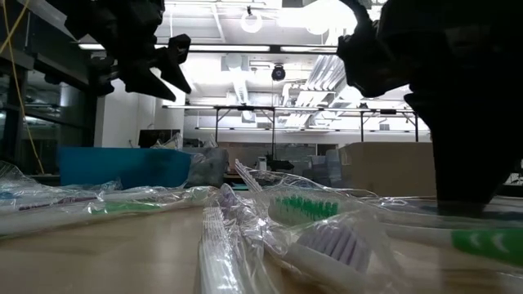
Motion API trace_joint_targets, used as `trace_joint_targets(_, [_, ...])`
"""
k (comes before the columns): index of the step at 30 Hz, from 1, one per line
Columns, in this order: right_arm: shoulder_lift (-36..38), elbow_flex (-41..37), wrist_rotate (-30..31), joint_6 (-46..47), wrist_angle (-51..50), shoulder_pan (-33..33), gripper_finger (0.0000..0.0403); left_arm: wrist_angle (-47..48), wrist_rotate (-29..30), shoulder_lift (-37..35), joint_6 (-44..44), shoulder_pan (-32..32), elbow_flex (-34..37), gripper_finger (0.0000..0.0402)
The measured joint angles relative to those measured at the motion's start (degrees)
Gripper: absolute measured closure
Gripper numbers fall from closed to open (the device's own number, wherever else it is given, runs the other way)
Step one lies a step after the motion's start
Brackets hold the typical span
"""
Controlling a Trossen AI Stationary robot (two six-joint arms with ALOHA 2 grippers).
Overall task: Pick & Place Toothbrushes
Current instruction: Put the blue toothbrush into the grey bin
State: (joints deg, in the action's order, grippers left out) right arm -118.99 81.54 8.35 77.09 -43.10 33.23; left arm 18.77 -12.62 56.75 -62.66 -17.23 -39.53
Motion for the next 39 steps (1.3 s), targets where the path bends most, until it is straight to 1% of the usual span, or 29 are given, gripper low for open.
trace_joint_targets(4, [3.22, -0.33, 1.91, -6.01, -4.17, -3.35, 0.0389, -3.22, 7.5, 0.0, 1.23, -0.02, 0.0, 0.0261])
trace_joint_targets(6, [6.49, -0.28, 2.85, -9.16, -7.27, -5.31, 0.039, -4.93, 10.82, 0.0, 1.82, -0.04, 0.0, 0.0261])
trace_joint_targets(11, [13.38, -0.22, 5.14, -16.03, -15.15, -9.39, 0.039, -5.93, 16.08, 0.0, 2.45, -0.12, 0.0, 0.0261])
trace_joint_targets(13, [16.78, -0.11, 6.64, -18.05, -20.57, -10.77, 0.039, -5.8, 17.57, 0.0, 2.36, -0.29, 0.0, 0.0261])
trace_joint_targets(15, [19.87, -0.08, 8.97, -20.13, -26.3, -12.06, 0.039, -5.95, 17.23, 0.11, 1.7, -0.91, 0.0, 0.0261])
trace_joint_targets(20, [25.99, -0.09, 14.86, -25.84, -37.19, -14.69, 0.039, -7.6, 12.84, 0.15, 1.41, -5.15, 0.01, 0.0261])
trace_joint_targets(22, [28.01, -0.11, 16.89, -28.93, -39.49, -16.02, 0.039, -8.25, 11.61, 0.15, 1.47, -7.47, 0.02, 0.0261])
trace_joint_targets(25, [30.24, -0.11, 19.39, -35.1, -40.03, -18.91, 0.039, -8.64, 9.42, 0.13, 1.86, -11.04, 0.0, 0.0261])
trace_joint_targets(29, [31.94, -0.68, 19.77, -44.12, -40.33, -24.3, 0.039, -8.37, 6.48, 0.13, 2.94, -15.07, 0.01, 0.0261])
trace_joint_targets(33, [33.72, -4.74, 19.67, -51.98, -38.9, -31.22, 0.039, -8.62, 3.89, 0.13, 3.37, -17.76, 0.28, 0.0261])
trace_joint_targets(36, [36.92, -9.2, 17.61, -58.78, -32.01, -36.03, 0.039, -8.67, 3.85, 0.13, 3.39, -19.14, 1.42, 0.0261])
trace_joint_targets(39, [41.17, -13.86, 13.33, -65.72, -24.25, -40.34, 0.039, -8.7, 3.8, 0.13, 3.38, -20.46, 2.94, 0.0261])
